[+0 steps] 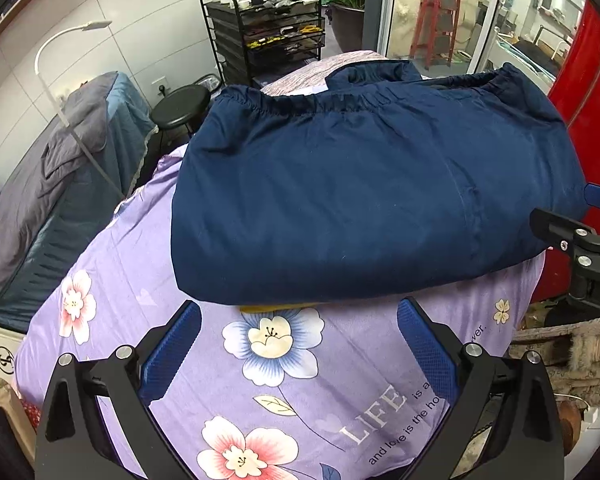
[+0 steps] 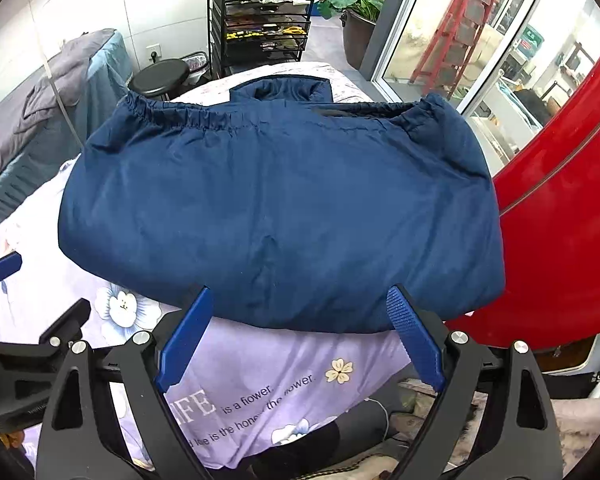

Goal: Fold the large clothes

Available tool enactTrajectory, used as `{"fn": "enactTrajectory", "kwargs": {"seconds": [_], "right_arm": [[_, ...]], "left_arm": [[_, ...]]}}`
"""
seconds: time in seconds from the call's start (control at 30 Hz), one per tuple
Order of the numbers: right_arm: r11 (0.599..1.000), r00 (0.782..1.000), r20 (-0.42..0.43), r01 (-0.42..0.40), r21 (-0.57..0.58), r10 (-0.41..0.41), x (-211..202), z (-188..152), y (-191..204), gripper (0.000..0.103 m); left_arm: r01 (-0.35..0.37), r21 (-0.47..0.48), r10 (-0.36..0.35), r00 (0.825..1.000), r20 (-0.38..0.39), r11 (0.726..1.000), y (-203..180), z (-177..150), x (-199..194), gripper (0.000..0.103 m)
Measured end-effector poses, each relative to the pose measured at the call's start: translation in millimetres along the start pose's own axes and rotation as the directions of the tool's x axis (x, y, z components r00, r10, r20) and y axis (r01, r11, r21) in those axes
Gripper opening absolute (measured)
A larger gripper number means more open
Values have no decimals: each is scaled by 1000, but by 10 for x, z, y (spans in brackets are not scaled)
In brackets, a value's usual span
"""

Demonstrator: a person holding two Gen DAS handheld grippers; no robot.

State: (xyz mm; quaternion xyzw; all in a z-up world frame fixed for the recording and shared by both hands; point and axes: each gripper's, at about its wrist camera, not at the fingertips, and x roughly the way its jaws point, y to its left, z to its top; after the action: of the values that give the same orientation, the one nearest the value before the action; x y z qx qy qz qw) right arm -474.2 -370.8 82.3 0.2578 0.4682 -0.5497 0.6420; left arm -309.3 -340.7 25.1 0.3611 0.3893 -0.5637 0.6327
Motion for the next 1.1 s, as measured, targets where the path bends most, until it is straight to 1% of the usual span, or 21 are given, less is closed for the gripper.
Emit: {"fn": "enactTrajectory", "kwargs": {"seconds": [0.1,0.23,0.6,0.7,0.9,1.1], "right_arm": [[1000,1000,-3,-3,5,3,1,-7,-21,88],[1000,1000,-3,2,1,-2,-5,-11,-24,88],[1000,1000,-8,4,-6,-4,4,-11,-17,88],[1000,1000,-8,-4,-4,4,5,-6,-17,88],[1000,1000,-5,0,-23,0,2,22,16,88],[1000,1000,-13,-24,-9,24,1,11,0,88]], "left_arm": [[-14,-19,14,1000,-4,1000,19,6,-7,96],[-10,-14,11,1000,8,1000,7,32,-29,96],[-3,-16,3,1000,-1,1000,9,72,15,96],[2,-7,-2,1000,2,1000,-8,71,8,96],[-22,23,22,1000,6,999,-69,76,13,96],[-12,33,12,1000,2,999,-101,72,13,96]]}}
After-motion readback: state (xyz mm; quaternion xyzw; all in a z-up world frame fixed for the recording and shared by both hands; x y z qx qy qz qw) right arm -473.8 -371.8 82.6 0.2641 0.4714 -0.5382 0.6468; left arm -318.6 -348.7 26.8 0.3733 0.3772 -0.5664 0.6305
